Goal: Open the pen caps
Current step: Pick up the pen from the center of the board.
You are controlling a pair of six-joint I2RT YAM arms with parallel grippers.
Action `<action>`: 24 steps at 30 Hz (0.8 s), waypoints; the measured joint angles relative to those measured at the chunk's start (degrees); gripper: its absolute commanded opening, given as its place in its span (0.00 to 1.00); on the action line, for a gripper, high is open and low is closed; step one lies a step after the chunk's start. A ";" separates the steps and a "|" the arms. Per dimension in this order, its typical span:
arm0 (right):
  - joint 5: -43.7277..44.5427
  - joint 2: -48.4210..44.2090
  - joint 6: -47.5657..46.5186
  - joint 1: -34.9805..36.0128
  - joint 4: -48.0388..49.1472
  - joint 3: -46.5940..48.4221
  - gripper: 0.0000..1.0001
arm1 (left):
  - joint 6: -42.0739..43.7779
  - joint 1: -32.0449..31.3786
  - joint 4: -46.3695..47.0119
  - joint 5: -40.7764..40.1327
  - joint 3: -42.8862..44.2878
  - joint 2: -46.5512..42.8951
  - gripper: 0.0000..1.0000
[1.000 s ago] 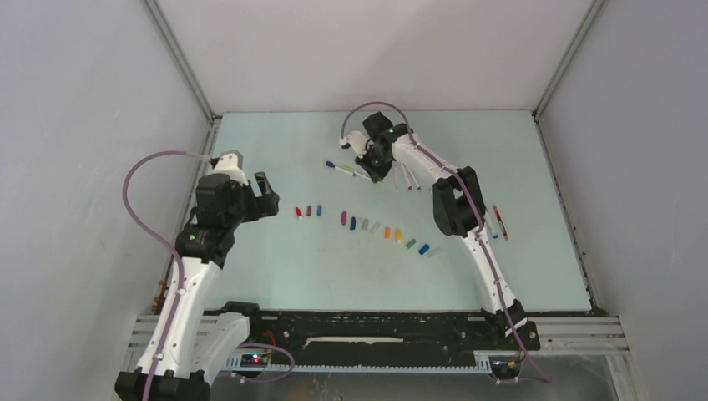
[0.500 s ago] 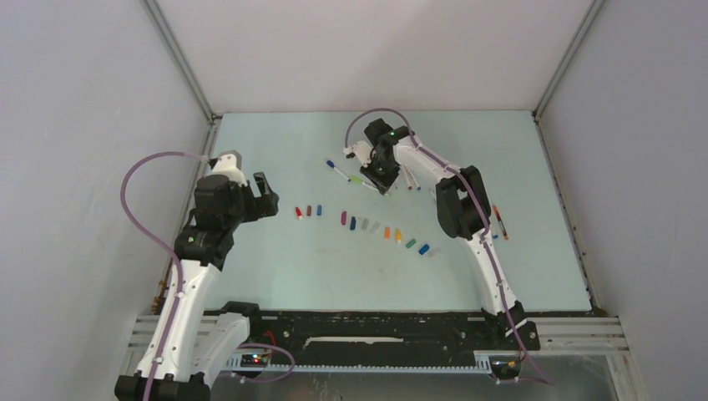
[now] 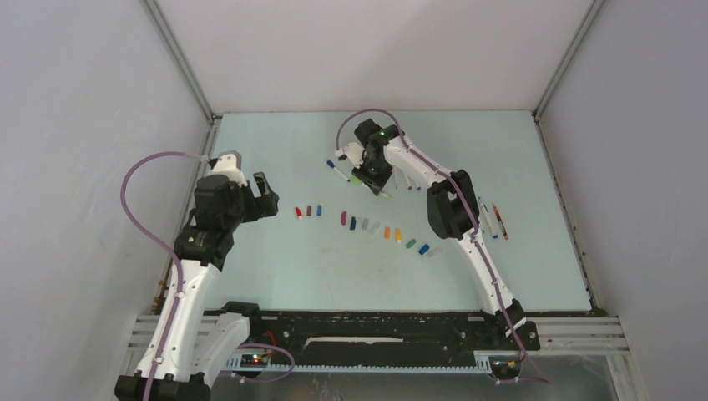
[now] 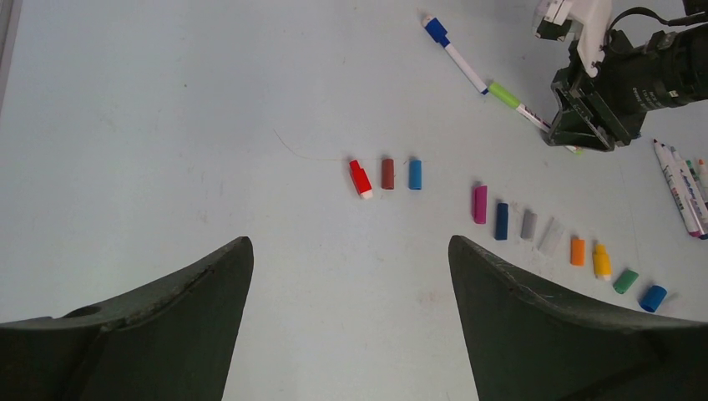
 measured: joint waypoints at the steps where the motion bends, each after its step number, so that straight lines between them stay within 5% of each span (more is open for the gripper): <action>1: 0.00 0.24 -0.07 0.09 -0.04 0.52 0.25 | 0.00 0.00 0.00 0.00 0.02 0.00 0.90; 6: -0.24 0.66 -0.35 0.20 -0.31 1.11 0.00 | 0.00 0.00 0.00 0.20 0.00 0.00 0.92; 14: -2.60 -0.17 0.42 -1.20 0.44 -0.13 0.00 | -0.17 0.09 0.44 4.76 -0.46 -0.37 1.00; 24: -11.19 -18.47 3.30 -3.58 6.97 -21.49 0.00 | -9.14 0.28 10.43 21.14 -5.14 1.11 1.00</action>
